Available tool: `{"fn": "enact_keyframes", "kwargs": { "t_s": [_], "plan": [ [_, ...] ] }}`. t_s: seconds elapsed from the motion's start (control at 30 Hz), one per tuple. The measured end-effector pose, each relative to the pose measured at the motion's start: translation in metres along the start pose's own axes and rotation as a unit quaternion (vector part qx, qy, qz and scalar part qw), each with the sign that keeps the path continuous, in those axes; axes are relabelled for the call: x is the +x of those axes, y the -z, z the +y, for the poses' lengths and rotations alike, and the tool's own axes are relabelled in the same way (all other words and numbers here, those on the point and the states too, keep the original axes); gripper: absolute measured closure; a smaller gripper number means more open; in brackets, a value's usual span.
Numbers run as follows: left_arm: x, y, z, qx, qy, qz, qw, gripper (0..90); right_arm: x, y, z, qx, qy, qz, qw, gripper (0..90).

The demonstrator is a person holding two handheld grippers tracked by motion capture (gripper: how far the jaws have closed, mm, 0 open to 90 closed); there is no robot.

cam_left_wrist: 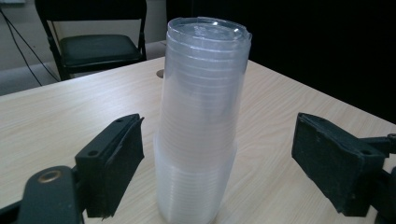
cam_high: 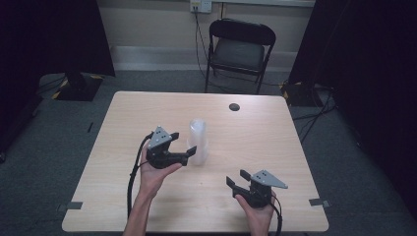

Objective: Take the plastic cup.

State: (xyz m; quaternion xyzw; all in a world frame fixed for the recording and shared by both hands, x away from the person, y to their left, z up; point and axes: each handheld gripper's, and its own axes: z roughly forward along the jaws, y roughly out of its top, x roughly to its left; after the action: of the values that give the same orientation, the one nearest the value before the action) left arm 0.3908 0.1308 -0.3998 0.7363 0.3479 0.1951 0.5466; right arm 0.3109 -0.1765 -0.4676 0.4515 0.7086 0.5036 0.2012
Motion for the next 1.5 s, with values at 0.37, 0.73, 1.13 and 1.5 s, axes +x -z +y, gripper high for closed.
{"fn": "enact_keyframes", "kwargs": {
  "t_s": [0.37, 0.73, 1.13, 1.5],
  "plan": [
    [0.006, -0.023, 0.021, 0.001, -0.009, 0.003, 1.0, 18.0, 0.001, -0.002, 0.001, 0.006, 0.002, 0.001, 1.0, 37.3],
    [0.012, -0.055, 0.021, 0.031, -0.018, 0.006, 0.9993, 20.9, 0.0, -0.004, 0.0, 0.011, -0.004, 0.003, 0.9999, 37.5],
    [0.012, -0.07, 0.012, 0.056, -0.015, 0.009, 0.9983, 16.0, -0.002, -0.004, -0.001, 0.019, -0.011, 0.005, 0.9998, 37.3],
    [0.013, -0.077, 0.003, 0.081, -0.008, 0.009, 0.9967, 17.4, -0.002, -0.004, -0.002, 0.021, -0.011, 0.005, 0.9997, 36.7]
  ]
}}
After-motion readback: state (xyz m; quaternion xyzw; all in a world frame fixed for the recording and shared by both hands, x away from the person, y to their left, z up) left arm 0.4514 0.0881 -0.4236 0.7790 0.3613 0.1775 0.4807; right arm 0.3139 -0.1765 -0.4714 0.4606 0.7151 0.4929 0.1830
